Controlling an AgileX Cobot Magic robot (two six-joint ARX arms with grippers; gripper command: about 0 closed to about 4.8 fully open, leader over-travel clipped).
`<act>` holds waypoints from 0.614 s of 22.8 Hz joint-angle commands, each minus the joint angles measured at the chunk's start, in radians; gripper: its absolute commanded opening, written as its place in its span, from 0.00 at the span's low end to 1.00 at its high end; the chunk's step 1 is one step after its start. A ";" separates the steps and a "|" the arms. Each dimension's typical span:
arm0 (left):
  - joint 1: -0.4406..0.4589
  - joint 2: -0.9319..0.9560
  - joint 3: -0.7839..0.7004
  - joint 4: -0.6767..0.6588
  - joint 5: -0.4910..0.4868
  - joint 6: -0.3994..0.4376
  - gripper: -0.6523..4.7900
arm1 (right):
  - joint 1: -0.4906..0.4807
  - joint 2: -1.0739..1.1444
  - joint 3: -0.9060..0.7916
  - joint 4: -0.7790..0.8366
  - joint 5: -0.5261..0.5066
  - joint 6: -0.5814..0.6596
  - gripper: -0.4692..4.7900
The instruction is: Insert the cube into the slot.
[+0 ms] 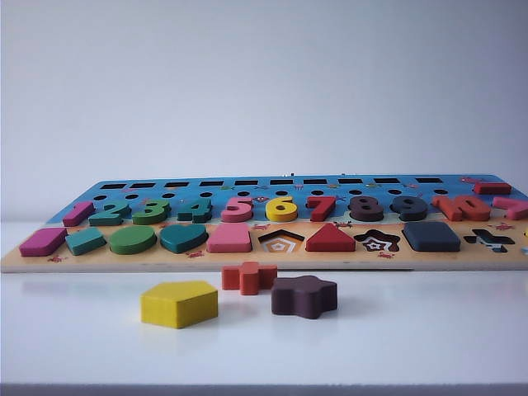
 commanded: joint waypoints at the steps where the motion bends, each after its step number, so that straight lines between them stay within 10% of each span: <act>1: 0.002 -0.018 0.003 0.008 -0.239 0.006 0.14 | -0.040 -0.066 -0.066 0.014 0.006 0.015 0.63; 14: 0.021 -0.268 -0.304 0.059 -0.352 0.006 0.14 | -0.051 -0.173 -0.176 0.052 0.019 0.067 0.63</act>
